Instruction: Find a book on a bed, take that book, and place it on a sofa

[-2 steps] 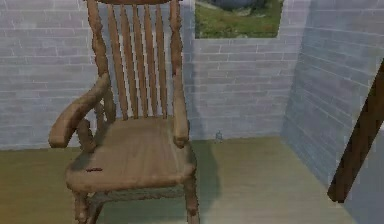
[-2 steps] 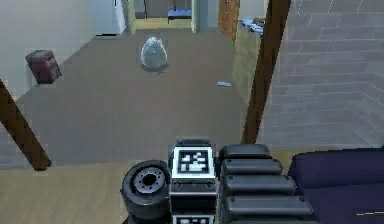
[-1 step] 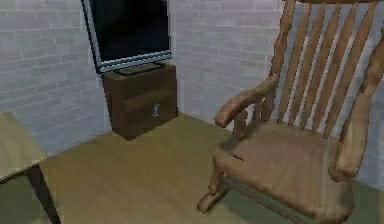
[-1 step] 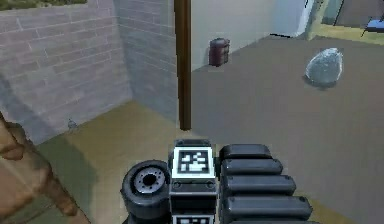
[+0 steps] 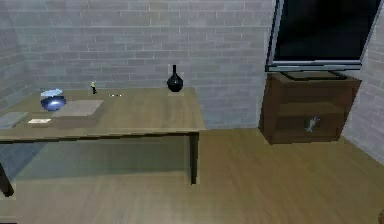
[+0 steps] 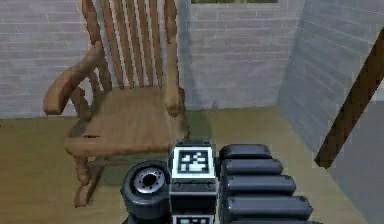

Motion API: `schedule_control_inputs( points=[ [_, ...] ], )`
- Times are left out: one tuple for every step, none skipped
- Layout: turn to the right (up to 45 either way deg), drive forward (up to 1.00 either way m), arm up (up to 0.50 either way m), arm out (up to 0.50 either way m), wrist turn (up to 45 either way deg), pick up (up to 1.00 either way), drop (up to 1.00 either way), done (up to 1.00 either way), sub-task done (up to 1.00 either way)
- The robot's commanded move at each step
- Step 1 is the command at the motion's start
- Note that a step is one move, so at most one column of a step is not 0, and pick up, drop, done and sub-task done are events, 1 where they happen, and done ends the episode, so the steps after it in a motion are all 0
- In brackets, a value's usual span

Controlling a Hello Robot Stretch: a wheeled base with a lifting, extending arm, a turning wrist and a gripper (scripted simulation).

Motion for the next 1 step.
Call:
schedule_control_inputs(
  points=[
    [-21.0,0.0,0.0,0.0,0.0,0.0,0.0,0.0,0.0]
  ],
)
